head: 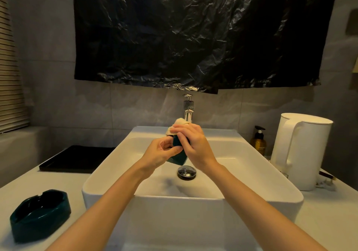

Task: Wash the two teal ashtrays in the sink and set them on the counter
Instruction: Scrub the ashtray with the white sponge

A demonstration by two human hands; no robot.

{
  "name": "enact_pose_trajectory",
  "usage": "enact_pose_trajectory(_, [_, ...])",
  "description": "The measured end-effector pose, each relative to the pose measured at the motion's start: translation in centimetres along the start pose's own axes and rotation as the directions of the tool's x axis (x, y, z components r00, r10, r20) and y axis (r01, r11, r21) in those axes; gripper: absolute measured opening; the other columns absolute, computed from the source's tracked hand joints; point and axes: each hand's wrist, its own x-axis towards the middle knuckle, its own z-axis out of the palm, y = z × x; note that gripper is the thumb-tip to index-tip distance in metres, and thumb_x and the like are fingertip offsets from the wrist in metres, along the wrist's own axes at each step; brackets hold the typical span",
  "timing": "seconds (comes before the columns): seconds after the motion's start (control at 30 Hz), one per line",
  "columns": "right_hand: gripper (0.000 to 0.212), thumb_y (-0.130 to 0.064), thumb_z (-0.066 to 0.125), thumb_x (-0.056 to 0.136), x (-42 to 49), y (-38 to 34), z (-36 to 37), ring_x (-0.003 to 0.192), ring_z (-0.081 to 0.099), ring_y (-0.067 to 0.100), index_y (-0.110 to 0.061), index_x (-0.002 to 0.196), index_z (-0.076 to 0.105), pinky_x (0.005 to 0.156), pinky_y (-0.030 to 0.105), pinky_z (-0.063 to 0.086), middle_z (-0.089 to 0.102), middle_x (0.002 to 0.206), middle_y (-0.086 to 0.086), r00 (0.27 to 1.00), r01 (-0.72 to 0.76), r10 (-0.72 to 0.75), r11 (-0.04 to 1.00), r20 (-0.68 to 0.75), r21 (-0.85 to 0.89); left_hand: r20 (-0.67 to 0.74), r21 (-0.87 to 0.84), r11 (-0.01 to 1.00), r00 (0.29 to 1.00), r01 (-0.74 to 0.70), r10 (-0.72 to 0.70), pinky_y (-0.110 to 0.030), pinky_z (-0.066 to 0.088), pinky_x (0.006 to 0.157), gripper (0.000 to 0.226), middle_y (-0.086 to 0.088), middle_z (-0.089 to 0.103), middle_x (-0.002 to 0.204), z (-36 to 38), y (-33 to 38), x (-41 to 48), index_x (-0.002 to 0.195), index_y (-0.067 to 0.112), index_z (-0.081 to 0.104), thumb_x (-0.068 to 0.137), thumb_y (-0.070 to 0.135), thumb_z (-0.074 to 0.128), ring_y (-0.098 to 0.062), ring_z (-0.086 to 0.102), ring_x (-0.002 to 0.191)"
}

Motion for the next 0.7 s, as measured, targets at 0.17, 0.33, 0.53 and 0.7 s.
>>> enact_pose_trajectory(0.17, [0.033,-0.033,0.031,0.103,0.9,-0.2,-0.5,0.101,0.056,0.016,-0.045,0.091,0.059,0.086,0.034,0.052,0.059,0.098,-0.017,0.902,-0.430,0.415,0.845,0.116,0.319,0.066,0.007,0.999,0.997,0.037,-0.038,-0.014,0.049,0.075,0.029,0.003,0.068,0.107,0.4,0.4,-0.4,0.117,0.020,0.058,0.088,0.020,0.063,-0.010,0.062,0.101])
enact_pose_trajectory(0.33, [0.036,-0.038,0.032,0.098,0.0,-0.6,-1.1,0.111,0.051,0.006,-0.033,0.095,0.068,0.095,0.022,0.042,0.061,0.107,-0.024,0.991,-0.066,0.088,0.978,-0.102,0.199,0.063,-0.020,1.000,0.998,0.013,-0.012,-0.022,0.049,0.087,0.027,0.001,0.069,0.107,0.2,0.5,-0.5,0.113,0.022,0.059,0.087,0.023,0.064,-0.016,0.063,0.104])
enact_pose_trajectory(0.53, [0.045,-0.044,0.034,0.085,1.8,0.1,-1.7,0.091,0.060,0.025,-0.019,0.087,0.071,0.074,0.034,0.049,0.069,0.099,0.006,0.772,-0.616,0.588,0.598,0.241,0.513,0.195,-0.021,1.000,0.981,0.020,-0.015,-0.014,0.051,0.076,0.023,0.003,0.070,0.106,0.4,0.8,-1.0,0.110,0.023,0.060,0.088,0.016,0.063,-0.007,0.066,0.098])
enact_pose_trajectory(0.7, [0.052,-0.056,0.034,0.095,1.7,0.4,-3.4,0.092,0.058,0.020,-0.012,0.106,0.059,0.077,0.029,0.046,0.066,0.094,0.007,0.555,-0.814,0.680,0.325,0.479,0.481,0.235,-0.054,0.998,0.972,0.012,0.000,-0.010,0.049,0.073,0.026,0.008,0.071,0.103,0.6,1.2,-1.2,0.113,0.022,0.059,0.089,0.012,0.061,-0.003,0.066,0.097])
